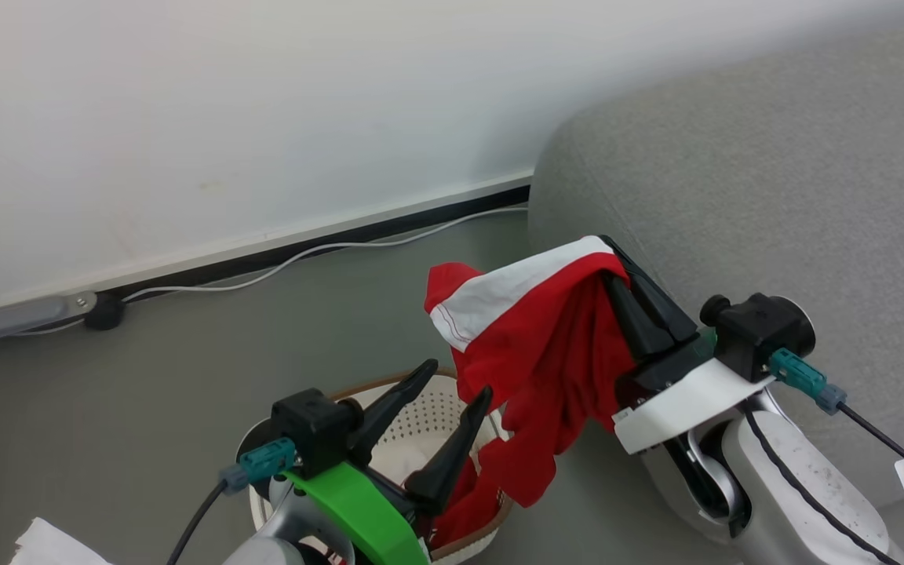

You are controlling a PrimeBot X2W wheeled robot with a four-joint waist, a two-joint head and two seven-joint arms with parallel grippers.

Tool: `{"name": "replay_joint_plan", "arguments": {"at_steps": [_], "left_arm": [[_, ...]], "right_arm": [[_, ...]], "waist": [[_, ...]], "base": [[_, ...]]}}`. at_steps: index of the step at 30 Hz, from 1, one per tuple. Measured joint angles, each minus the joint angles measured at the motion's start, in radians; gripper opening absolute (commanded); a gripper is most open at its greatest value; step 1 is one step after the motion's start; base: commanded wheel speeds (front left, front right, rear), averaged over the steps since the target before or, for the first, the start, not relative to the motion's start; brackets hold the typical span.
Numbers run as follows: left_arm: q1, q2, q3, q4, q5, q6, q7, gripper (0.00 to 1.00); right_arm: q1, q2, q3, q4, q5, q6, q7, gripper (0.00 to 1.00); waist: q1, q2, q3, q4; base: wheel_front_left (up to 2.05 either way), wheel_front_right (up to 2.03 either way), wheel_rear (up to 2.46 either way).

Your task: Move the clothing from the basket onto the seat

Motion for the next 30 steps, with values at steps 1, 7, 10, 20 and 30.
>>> {"name": "replay_joint_plan", "arguments": {"at_steps": [1, 7, 10, 20, 30], "left_arm": [[0.000, 0.000, -0.001, 0.002, 0.002, -0.004, -0.005, 1.00], [-0.004, 0.001, -0.001, 0.002, 0.017, -0.007, -0.020, 1.00], [-0.009, 0.004, 0.002, -0.006, 0.033, -0.007, -0.021, 1.00], [-0.038, 0.025, 0.020, -0.032, 0.076, -0.005, -0.037, 1.00], [-0.038, 0.036, 0.002, -0.054, 0.104, 0.039, 0.015, 1.00]], "right_arm": [[0.007, -0.002, -0.001, -0.004, 0.000, -0.003, 0.000, 0.00], [0.026, -0.011, -0.013, -0.034, 0.000, -0.016, 0.000, 0.00], [0.026, -0.013, -0.017, -0.052, 0.001, -0.016, 0.000, 0.00], [-0.023, 0.017, -0.101, -0.035, 0.075, -0.015, 0.000, 0.00], [-0.319, -0.037, -0.370, 0.050, 0.176, -0.053, 0.000, 0.00]], "waist": [[0.0000, 0.0000, 0.005, -0.014], [0.0000, 0.0000, 0.043, -0.095], [0.0000, 0.0000, 0.068, -0.134], [0.0000, 0.0000, 0.172, -0.249], [0.0000, 0.0000, 0.297, -0.270]], "base": [[0.00, 0.00, 0.00], [0.00, 0.00, 0.00], [0.00, 0.00, 0.00], [0.00, 0.00, 0.00], [0.00, 0.00, 0.00]]}}
